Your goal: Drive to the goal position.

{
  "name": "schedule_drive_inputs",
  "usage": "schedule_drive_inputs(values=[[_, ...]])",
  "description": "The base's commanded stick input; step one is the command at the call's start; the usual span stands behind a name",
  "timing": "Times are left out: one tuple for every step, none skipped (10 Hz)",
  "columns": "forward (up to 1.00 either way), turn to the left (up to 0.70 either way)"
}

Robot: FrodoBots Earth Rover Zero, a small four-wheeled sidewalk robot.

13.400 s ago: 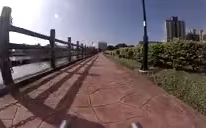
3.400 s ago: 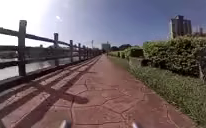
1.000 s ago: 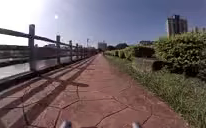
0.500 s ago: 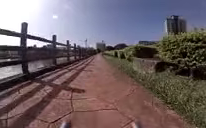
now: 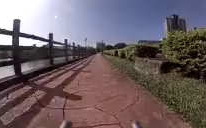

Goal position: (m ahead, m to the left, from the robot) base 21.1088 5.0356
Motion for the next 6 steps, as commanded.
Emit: schedule_drive_inputs(values=[[0.5, 0.0], [0.5, 0.0], [0.5, 0.0], [0.5, 0.0], [0.5, 0.0], [0.5, 0.0]])
